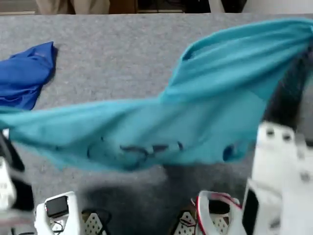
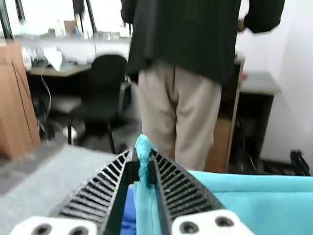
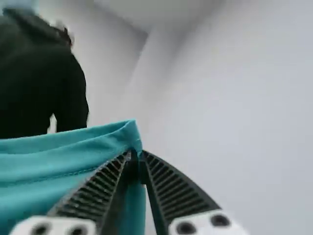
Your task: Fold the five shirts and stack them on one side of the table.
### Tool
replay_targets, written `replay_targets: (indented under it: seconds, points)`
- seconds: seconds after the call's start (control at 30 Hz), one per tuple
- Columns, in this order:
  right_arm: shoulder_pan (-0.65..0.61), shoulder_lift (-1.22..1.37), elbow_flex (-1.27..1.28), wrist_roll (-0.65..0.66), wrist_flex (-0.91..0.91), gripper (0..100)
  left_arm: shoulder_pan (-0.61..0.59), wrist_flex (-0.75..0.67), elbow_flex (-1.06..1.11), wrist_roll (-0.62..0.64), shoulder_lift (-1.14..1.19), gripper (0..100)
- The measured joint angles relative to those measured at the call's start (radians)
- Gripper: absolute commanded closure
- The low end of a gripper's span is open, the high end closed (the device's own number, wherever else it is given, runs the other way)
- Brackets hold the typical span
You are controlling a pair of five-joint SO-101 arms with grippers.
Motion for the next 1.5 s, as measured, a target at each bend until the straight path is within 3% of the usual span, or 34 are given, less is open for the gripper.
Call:
replay_targets:
  seconds: [0.23,0.6,0.87,0.97,1.17,1.3,1.5]
  points:
    - [-0.069,-0.002,-0.133,0.000,0.063,99.6,-0.002,0.000,0.109,-0.029,-0.150,98]
    - [-0.071,-0.002,-0.176,0.000,0.103,99.5,-0.002,0.002,0.342,-0.066,-0.402,98]
    - [-0.077,0.020,-0.086,0.006,0.103,99.5,-0.118,-0.005,0.557,-0.066,-0.489,98]
    - [-0.124,0.086,-0.072,0.051,0.103,99.6,-0.121,-0.071,0.651,-0.066,-0.489,98]
    - [-0.204,0.325,-0.058,0.124,0.094,99.6,-0.126,-0.384,0.961,-0.066,-0.489,98]
    - [-0.210,0.559,-0.057,0.124,-0.005,99.6,-0.110,-0.764,1.258,-0.066,-0.488,98]
    - [-0.210,0.850,-0.057,0.124,-0.212,99.6,0.064,-1.389,1.709,-0.110,-0.431,98]
